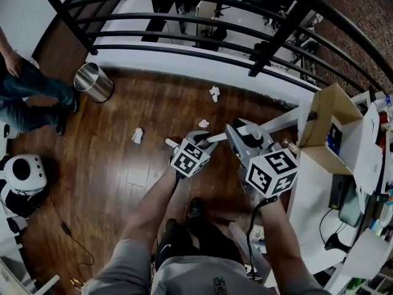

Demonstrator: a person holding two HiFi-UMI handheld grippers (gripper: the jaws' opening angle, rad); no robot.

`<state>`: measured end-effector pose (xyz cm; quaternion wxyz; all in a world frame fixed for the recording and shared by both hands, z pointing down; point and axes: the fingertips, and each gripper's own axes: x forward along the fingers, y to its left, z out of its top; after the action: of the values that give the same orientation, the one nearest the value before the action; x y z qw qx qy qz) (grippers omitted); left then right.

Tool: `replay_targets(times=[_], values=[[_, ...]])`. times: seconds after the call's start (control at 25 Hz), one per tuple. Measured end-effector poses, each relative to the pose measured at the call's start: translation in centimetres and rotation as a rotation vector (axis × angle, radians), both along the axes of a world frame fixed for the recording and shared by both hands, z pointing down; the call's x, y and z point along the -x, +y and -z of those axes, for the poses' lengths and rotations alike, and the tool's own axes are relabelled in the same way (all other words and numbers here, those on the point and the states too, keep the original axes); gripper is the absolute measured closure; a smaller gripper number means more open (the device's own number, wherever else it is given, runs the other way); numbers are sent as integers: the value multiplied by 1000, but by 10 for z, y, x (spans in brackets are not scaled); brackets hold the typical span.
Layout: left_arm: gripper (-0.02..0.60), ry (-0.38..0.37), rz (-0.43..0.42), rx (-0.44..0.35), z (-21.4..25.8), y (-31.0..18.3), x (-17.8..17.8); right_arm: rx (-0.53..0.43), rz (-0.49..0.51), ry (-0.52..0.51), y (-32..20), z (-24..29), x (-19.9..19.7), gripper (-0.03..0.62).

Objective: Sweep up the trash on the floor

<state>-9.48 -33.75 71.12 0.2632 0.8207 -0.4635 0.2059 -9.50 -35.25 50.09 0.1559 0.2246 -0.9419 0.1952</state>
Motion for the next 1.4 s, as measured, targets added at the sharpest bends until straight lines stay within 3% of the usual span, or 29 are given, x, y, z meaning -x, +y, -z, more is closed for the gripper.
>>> replay_targets(times=[0.16,0.4,0.6,0.84,0.96,1.12,1.28,1.4], values=[[446,-38,19,-9,21,9,38,-3,33,-42,8,21,32,508],[446,-108,60,11,28,38,142,60,57,-91,24,23,118,508],[446,-140,61,67,7,61,237,116,59,-107,35,-2,204,508],[443,-123,27,137,-42,71,317,171,29,-40,41,-53,289,508],[442,-92,-15,145,-57,63,329,168,-14,0,34,-69,305,508],[439,-66,-119,136,-63,37,318,148,-104,83,11,-75,294,508],[439,-24,-206,107,-60,3,286,146,-211,126,-19,-72,264,508],[437,4,-303,94,-53,-18,242,144,-325,147,-37,-63,222,508]])
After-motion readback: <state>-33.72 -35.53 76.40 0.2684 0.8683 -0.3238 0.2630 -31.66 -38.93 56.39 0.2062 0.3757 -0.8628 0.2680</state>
